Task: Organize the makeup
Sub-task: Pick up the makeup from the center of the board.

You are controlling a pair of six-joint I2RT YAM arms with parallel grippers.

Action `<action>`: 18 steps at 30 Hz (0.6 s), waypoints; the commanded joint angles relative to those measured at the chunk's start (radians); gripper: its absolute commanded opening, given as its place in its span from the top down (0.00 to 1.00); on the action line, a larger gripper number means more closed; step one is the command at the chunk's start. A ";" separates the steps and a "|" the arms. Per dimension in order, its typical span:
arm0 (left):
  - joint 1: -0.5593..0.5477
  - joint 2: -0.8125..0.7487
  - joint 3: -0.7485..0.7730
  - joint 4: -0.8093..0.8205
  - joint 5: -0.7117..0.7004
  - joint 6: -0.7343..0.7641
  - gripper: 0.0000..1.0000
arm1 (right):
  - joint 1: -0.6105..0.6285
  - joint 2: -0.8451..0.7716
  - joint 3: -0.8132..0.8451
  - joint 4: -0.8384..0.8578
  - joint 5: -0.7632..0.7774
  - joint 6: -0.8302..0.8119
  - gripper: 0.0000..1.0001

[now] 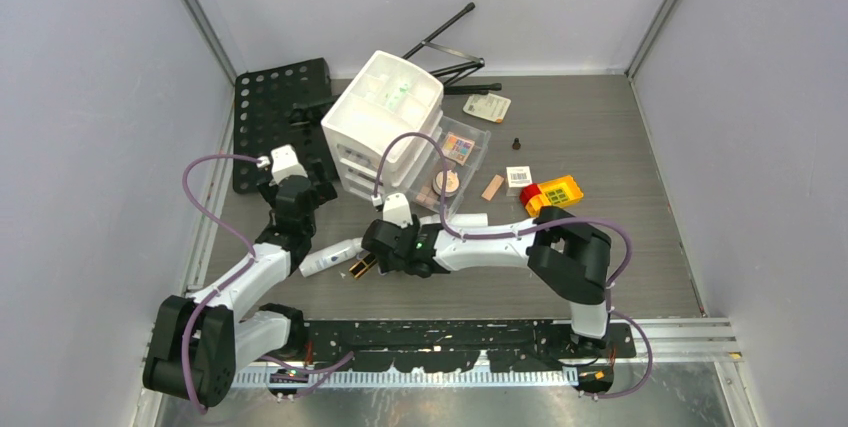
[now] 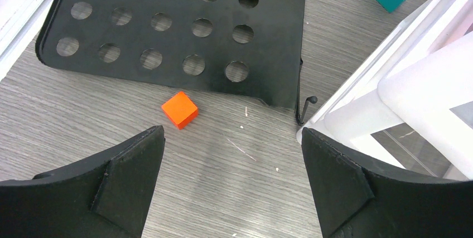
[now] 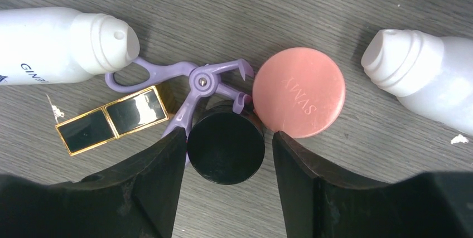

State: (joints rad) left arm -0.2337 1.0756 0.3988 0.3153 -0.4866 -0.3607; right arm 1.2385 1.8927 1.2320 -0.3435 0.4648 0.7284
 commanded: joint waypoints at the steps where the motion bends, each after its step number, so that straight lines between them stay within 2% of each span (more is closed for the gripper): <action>1: 0.000 -0.015 0.025 0.032 -0.026 -0.007 0.05 | 0.011 0.000 0.006 0.030 0.027 0.022 0.38; 4: 0.000 -0.015 0.025 0.033 -0.025 -0.007 0.05 | 0.011 -0.003 0.005 0.027 0.030 0.019 0.41; 10: 0.000 -0.013 0.024 0.033 -0.024 -0.009 0.05 | 0.010 -0.016 0.005 0.018 0.040 0.017 0.53; 18: 0.000 -0.014 0.025 0.033 -0.026 -0.009 0.05 | 0.011 -0.118 0.005 -0.030 0.067 -0.006 0.55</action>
State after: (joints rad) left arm -0.2337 1.0756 0.3988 0.3153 -0.4866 -0.3607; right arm 1.2438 1.8858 1.2297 -0.3573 0.4721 0.7322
